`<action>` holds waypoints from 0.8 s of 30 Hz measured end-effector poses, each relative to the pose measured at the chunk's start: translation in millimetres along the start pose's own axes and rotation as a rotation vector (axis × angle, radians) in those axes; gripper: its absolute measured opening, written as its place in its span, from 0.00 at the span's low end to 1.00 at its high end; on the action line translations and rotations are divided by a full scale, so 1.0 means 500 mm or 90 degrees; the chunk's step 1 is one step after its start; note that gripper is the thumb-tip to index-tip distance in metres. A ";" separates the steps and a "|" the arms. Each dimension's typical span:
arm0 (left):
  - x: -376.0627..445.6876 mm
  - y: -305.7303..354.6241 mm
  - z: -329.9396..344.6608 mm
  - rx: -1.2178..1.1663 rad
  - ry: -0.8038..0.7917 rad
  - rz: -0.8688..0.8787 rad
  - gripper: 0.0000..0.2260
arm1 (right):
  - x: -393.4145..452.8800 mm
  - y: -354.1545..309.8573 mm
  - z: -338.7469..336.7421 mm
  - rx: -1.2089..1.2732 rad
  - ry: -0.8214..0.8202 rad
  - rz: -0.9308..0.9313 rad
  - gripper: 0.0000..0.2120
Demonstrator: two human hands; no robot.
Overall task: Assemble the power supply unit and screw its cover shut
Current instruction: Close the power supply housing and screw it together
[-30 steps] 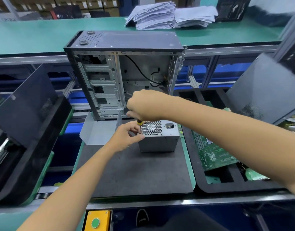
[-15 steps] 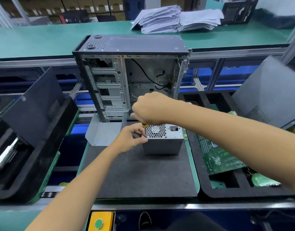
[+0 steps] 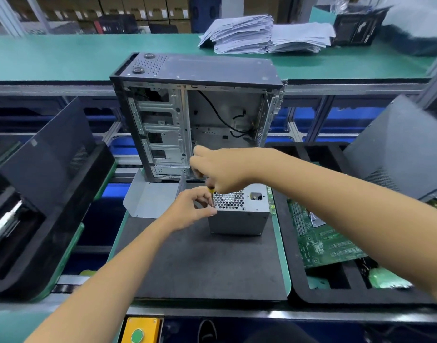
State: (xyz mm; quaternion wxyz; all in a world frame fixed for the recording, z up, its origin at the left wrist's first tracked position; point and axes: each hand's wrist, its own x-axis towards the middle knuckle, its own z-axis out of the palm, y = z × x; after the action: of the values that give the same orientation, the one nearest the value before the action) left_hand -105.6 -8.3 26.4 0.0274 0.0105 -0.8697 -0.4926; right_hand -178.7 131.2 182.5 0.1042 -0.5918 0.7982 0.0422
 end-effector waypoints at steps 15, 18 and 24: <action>0.000 -0.009 -0.005 -0.020 -0.020 0.000 0.08 | 0.006 0.006 0.006 0.026 0.045 0.008 0.05; -0.001 -0.006 -0.005 -0.013 -0.035 0.013 0.08 | 0.007 0.005 0.017 -0.060 0.120 0.097 0.18; 0.004 -0.008 -0.006 -0.015 -0.025 -0.001 0.07 | -0.003 0.009 0.002 0.034 -0.003 -0.003 0.03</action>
State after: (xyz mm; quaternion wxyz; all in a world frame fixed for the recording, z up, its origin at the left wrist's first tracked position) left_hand -107.3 -12.9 24.5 0.0100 0.0009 -0.8644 -0.5026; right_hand -182.2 134.4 181.4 0.1217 -0.5907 0.7974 0.0221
